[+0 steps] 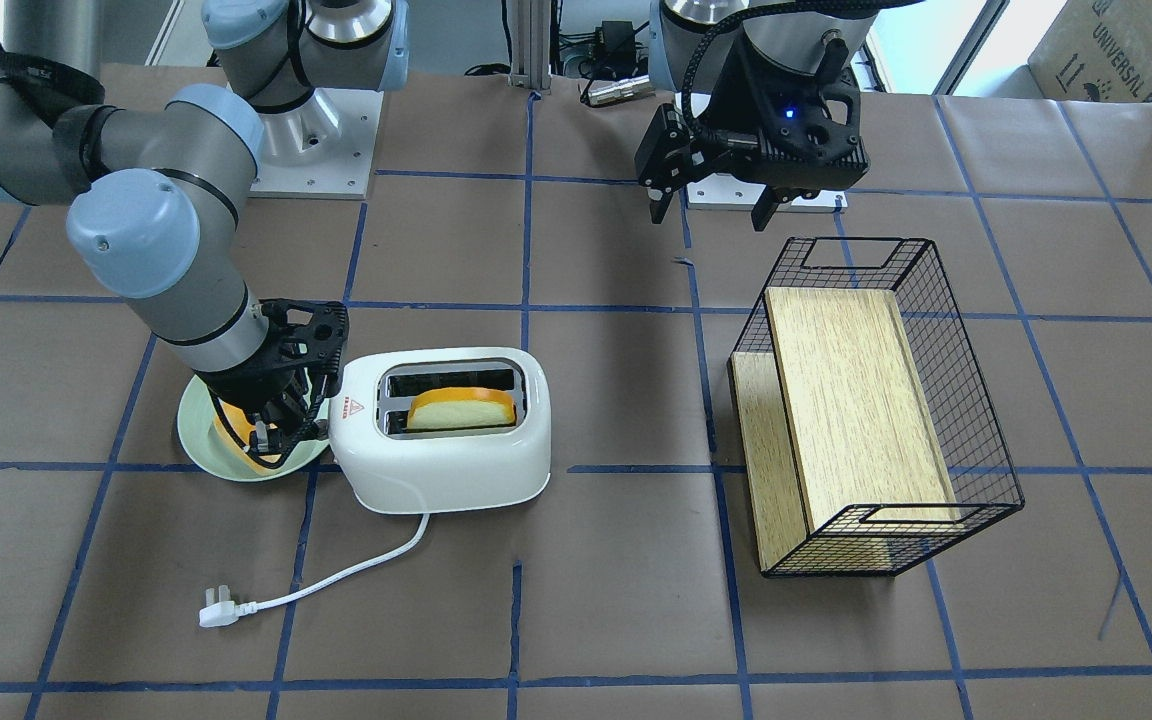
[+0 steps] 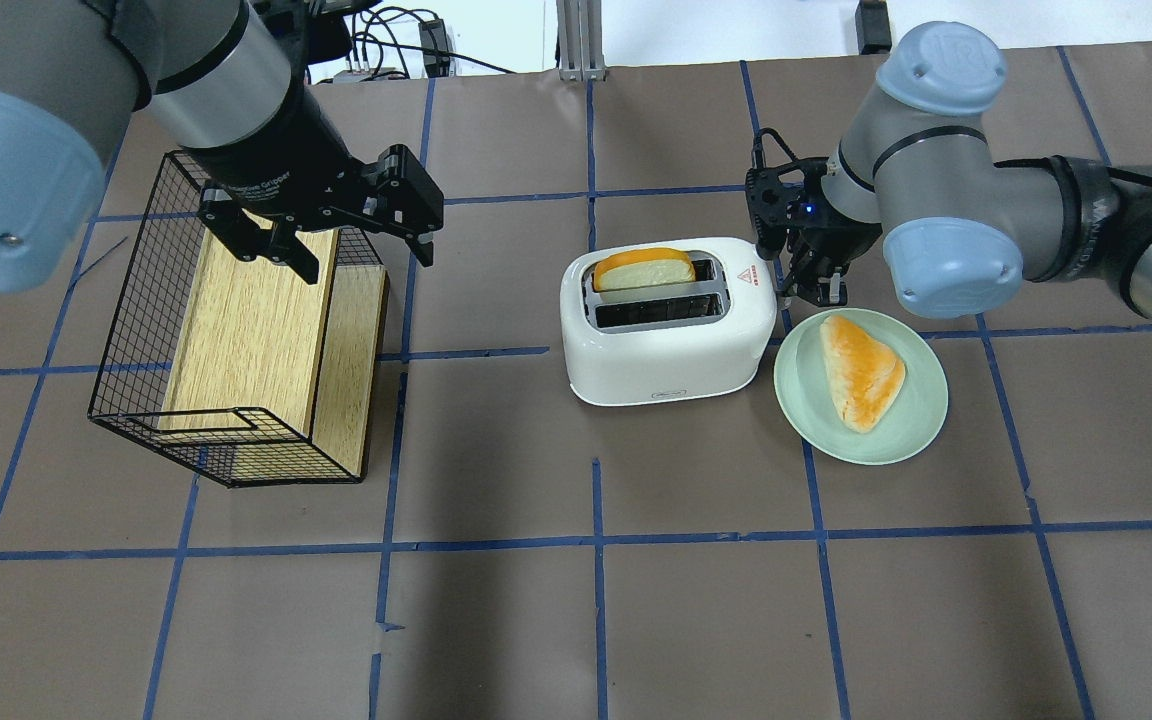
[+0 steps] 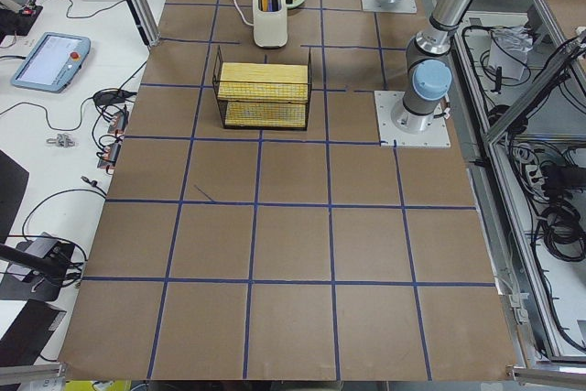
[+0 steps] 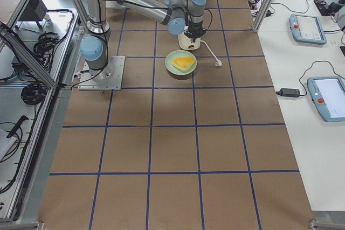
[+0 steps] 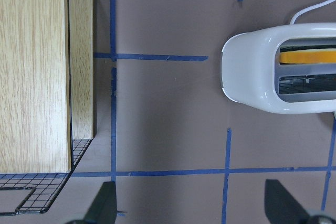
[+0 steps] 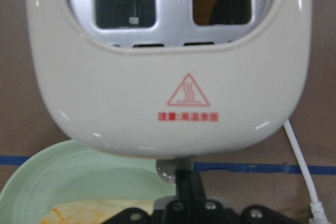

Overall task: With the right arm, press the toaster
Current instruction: 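Lower the right gripper onto the toaster lever, pressing it down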

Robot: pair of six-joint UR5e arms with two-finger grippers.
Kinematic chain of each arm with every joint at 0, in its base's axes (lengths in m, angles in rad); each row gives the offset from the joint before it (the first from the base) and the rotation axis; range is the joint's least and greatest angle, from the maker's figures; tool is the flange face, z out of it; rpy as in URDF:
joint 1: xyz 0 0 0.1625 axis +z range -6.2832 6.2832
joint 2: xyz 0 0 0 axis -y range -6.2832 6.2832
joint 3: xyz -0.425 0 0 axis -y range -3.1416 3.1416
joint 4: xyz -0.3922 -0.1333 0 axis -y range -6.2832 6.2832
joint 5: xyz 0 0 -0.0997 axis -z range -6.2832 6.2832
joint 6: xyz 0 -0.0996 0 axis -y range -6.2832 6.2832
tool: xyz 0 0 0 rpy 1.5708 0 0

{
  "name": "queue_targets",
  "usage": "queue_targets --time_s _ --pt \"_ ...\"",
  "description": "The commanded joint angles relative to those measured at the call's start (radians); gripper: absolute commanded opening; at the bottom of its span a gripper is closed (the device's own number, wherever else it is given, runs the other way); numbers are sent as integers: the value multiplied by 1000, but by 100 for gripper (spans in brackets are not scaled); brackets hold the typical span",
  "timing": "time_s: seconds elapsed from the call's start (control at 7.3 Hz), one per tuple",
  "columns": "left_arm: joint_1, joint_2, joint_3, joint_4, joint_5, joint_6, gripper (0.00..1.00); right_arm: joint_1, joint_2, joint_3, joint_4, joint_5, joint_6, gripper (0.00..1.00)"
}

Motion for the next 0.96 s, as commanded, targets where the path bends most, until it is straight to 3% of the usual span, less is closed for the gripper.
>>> queue_targets --time_s 0.0,0.82 --pt "1 0 0 0 -1 0 100 -1 16 2 -21 1 0 9" --pt "1 0 0 0 1 0 100 -1 33 26 -53 26 -1 9"
